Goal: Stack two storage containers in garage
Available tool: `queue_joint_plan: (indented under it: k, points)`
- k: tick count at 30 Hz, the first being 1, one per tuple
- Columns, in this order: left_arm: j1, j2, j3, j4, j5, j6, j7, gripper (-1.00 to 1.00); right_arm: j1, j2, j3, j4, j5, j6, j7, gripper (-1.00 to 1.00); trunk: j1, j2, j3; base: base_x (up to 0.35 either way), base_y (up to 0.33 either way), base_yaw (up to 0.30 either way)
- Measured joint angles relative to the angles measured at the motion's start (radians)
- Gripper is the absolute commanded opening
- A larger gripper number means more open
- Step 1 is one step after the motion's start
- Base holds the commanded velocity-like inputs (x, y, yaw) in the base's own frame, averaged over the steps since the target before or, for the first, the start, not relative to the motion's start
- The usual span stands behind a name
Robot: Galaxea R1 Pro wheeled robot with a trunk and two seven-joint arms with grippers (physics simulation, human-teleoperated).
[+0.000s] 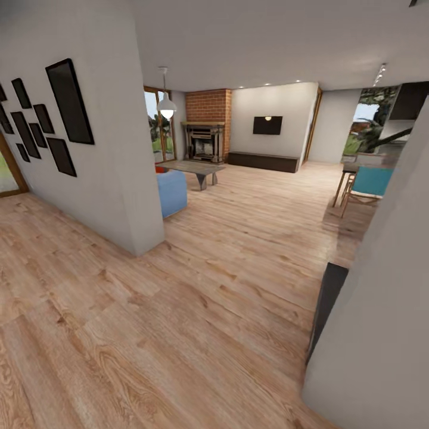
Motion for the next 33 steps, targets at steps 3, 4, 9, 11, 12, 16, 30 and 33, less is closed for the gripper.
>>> queue_joint_plan:
  k: [3,4,9,11,12,16,30,33]
  points:
    - [0.000,0.000,0.000,0.000,0.000,0.000,0.000,1.00,0.000,0.000,0.000,0.000,0.000,-0.001,-0.001,1.00,0.000,0.000,0.000,0.322,0.000,0.262]
    - [0.000,0.000,0.000,0.000,0.000,0.000,0.000,1.00,0.000,0.000,0.000,0.000,0.000,0.000,-0.001,1.00,0.000,0.000,0.000,0.322,0.000,0.267]
    - [0.000,0.000,0.000,0.000,0.000,0.000,0.000,1.00,0.000,-0.001,0.000,0.000,0.000,-0.001,-0.002,1.00,0.000,0.000,0.000,0.322,0.000,0.253]
    - [0.000,0.000,0.000,0.000,0.000,0.000,0.000,1.00,0.000,-0.001,0.000,0.001,0.000,-0.001,-0.002,1.00,0.000,0.000,0.000,0.322,0.000,0.105]
    - [0.000,0.000,0.000,0.000,0.000,0.000,0.000,1.00,0.000,-0.001,0.000,0.001,0.000,-0.001,-0.002,1.00,0.000,0.000,0.000,0.322,0.000,0.053]
    - [0.000,0.000,0.000,0.000,0.000,0.000,0.000,1.00,0.000,-0.001,0.000,0.000,0.000,-0.001,-0.002,1.00,0.000,0.000,0.000,0.322,0.000,0.016]
    - [0.000,0.000,0.000,0.000,0.001,0.000,0.000,1.00,0.000,-0.001,0.000,0.001,0.000,-0.001,-0.002,1.00,0.000,0.000,0.000,0.322,0.000,0.001]
    - [0.000,0.000,0.000,0.000,0.000,0.000,0.000,1.00,0.000,-0.001,0.000,0.001,0.000,-0.001,-0.002,1.00,0.000,0.000,0.000,0.322,0.000,0.000]
